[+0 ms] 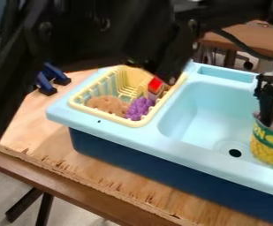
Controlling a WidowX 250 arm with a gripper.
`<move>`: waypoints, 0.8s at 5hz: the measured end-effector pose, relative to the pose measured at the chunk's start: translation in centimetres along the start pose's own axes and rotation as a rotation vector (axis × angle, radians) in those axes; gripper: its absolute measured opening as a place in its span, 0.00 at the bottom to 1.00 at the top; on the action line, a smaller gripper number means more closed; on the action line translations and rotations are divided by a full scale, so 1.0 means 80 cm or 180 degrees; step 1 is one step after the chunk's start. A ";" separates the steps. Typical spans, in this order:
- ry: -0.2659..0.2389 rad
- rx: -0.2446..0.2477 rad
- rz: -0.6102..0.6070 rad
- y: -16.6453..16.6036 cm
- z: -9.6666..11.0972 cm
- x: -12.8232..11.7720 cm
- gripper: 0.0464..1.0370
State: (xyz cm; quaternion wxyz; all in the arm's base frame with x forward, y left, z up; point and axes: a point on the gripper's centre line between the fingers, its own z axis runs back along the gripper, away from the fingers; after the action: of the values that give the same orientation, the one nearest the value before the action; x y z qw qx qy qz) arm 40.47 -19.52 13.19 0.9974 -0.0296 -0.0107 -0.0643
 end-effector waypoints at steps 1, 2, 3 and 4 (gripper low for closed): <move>0.0136 0.0149 0.0003 0.021 0.001 -0.002 0.96; 0.0185 0.0234 0.0121 0.049 0.003 0.002 0.96; 0.0174 0.0299 0.0239 0.082 0.005 0.008 0.96; 0.0197 0.0352 0.0354 0.109 0.006 0.007 0.96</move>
State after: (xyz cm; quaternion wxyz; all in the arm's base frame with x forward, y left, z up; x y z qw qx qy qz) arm 42.16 -10.97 13.22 0.9994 0.0270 0.0182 -0.0090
